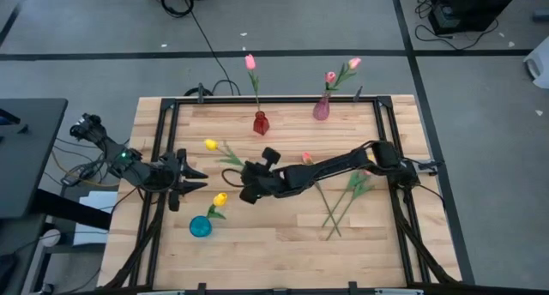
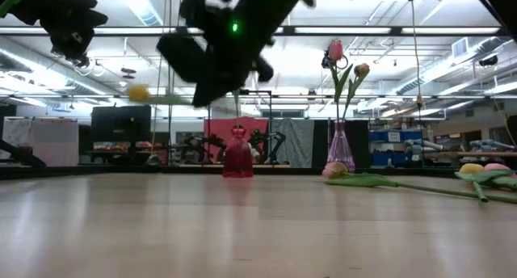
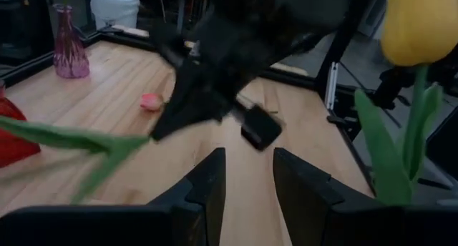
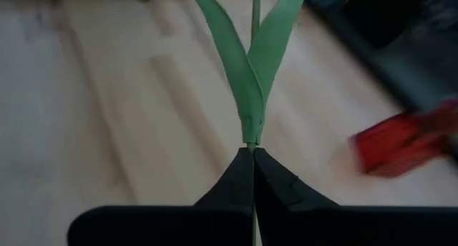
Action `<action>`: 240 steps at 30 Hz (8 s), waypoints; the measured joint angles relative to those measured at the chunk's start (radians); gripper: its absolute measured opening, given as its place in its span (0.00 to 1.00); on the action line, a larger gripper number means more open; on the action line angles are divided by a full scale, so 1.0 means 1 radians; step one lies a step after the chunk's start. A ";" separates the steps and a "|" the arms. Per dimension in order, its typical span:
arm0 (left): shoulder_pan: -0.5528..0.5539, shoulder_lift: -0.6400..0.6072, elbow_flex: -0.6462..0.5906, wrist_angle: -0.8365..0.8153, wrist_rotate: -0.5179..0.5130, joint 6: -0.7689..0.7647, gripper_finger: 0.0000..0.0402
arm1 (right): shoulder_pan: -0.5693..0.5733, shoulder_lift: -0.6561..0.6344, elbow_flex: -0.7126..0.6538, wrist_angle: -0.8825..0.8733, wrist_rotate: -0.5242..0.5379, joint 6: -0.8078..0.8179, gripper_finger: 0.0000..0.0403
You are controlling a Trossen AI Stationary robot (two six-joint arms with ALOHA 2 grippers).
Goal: Sort flowers into vase by color
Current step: Put the yellow tulip into the blue vase, then put the pink white tulip into the pink vase
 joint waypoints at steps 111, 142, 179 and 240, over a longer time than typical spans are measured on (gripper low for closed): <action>0.025 0.125 0.365 -0.441 0.454 -0.004 0.00 | 0.253 -0.331 -0.001 -0.053 0.201 -0.169 0.30; -0.104 0.354 0.360 -0.454 0.476 0.051 0.00 | 0.235 -0.367 -0.155 -0.490 0.089 0.486 0.30; -0.171 0.291 0.360 -0.755 -0.055 -0.256 0.30 | 0.058 -0.365 -0.280 -0.464 -0.178 0.352 0.29; -0.169 0.026 0.360 -0.368 -0.259 0.286 0.12 | -0.092 -0.748 -0.739 -0.200 -0.284 0.349 0.02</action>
